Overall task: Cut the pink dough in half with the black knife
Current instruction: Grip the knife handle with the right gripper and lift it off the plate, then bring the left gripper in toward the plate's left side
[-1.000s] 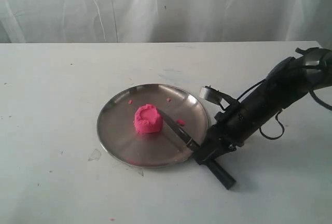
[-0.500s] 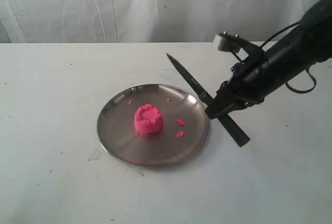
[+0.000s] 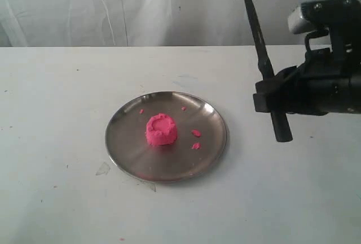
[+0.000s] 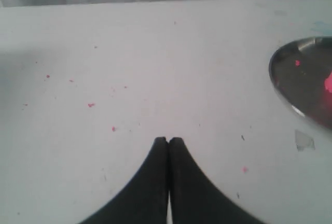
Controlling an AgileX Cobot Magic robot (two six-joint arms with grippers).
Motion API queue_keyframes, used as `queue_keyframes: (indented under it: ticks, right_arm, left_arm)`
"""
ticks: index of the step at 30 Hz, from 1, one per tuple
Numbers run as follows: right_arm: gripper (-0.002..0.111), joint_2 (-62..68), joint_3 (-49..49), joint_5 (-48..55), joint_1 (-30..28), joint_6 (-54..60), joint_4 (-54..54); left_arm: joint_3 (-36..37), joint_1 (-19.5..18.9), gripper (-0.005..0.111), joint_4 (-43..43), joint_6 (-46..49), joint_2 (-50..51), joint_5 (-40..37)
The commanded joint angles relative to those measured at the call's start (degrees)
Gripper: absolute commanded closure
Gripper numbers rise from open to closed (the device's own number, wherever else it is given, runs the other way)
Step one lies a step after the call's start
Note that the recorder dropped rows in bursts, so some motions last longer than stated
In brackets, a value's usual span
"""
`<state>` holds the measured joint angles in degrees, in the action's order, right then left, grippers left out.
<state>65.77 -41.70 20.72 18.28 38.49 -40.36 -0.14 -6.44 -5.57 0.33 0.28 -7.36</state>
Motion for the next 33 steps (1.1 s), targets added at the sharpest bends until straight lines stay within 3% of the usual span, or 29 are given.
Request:
queue_keyframes:
  ticks: [1,2,5,10,13,14,15,18,20,23,28,30,33]
  right_arm:
    - [0.108,3.34,-1.0,-1.26,0.2,-1.0,-1.36]
    - [0.108,3.46,-1.51,0.17,0.2,-1.0,-1.36]
    - [0.108,2.85,-1.77,4.83,0.2,-1.0,-1.45]
    - [0.108,2.97,-1.64,6.17,0.2,-1.0,-1.45]
    - [0.108,3.5,-1.54,4.19,0.2,-1.0,-2.4]
    - [0.108,3.86,-1.54,3.4,0.2,-1.0,-3.15]
    - [0.108,4.23,-1.54,2.79,0.2,-1.0,-3.79]
    - [0.108,6.1,-1.54,0.86,0.34,-1.0,-4.03]
    - [0.108,7.68,-1.54,0.69,0.49,-1.0,-3.91]
    - [0.108,9.81,-1.54,4.59,0.49,1.62,-3.08]
    - [0.108,10.24,-1.65,12.03,0.49,4.89,-0.57]
    - [0.108,10.24,-1.65,13.3,0.49,4.89,1.23]
    - [0.108,10.24,-1.86,13.55,0.49,4.89,2.53]
  left_arm:
    - [0.14,0.42,0.107,-0.28,-5.07,-0.28,17.65]
    - [0.14,0.42,0.107,-0.28,-7.87,-0.28,29.55]
    - [0.14,0.42,0.107,-0.57,-6.71,-0.28,50.55]
    - [-11.9,0.42,0.107,-1.61,-5.9,-0.28,53.64]
    - [-19.7,0.42,0.107,0.01,3.32,2.93,48.17]
    - [-22.54,0.42,0.107,0.55,11.6,5.54,38.36]
    - [-24.02,0.42,0.107,0.46,16.61,7.93,33.67]
    - [-25.04,0.61,0.107,0.56,24.96,20.31,15.9]
    - [-22.56,2.75,0.107,0.56,28.77,28.95,17.14]
    - [-19.92,6.52,0.107,0.56,26.14,39.59,24.7]
    - [-20.18,13.28,0.107,0.56,20.02,50.15,25.65]
    - [-22.8,16.83,0.107,0.56,16.45,52.83,20.75]
    - [-30.87,23.21,0.107,0.56,14.43,57.68,5.89]
